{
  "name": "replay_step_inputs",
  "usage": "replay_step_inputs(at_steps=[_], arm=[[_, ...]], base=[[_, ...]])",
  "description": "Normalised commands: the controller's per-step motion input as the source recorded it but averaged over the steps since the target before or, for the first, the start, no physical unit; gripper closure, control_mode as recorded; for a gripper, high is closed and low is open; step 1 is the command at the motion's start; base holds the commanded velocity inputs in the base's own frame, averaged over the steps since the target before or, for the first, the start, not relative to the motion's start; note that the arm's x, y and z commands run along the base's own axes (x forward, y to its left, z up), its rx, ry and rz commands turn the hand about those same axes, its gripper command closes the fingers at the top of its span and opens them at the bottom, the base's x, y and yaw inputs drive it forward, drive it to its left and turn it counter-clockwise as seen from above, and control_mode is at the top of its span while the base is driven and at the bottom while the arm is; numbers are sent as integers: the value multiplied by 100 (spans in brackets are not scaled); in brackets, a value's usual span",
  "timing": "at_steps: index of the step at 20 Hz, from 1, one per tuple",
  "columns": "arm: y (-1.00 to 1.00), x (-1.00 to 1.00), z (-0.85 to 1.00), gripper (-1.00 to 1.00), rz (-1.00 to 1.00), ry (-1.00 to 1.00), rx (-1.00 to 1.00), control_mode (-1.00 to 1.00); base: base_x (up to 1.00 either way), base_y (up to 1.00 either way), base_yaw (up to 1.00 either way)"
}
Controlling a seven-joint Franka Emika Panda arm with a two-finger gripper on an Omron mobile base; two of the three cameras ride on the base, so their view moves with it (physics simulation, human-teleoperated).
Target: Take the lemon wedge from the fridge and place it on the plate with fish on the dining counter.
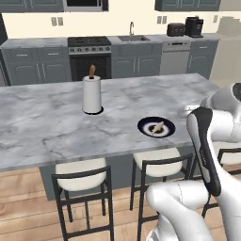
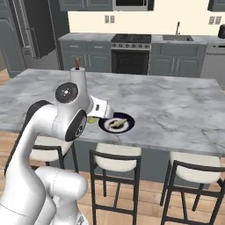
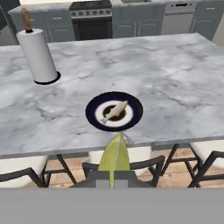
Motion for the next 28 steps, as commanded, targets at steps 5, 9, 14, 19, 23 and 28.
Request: replay_step_inputs(at_steps=[5, 9, 14, 19, 23, 28], arm=[[-2, 79, -18, 100, -17, 13, 0, -100], [-1, 41, -18, 100, -18, 12, 0, -100], [-1, 3, -13, 100, -3, 7, 9, -100], [-11, 27, -45, 100, -4, 1, 16, -100], [-13, 43, -47, 100, -5, 0, 17, -100], [0, 58, -14, 100, -5, 0, 1, -100]], base=[[0, 0, 0], [0, 0, 0], [0, 0, 0], [0, 0, 0], [0, 0, 0], [0, 0, 0]])
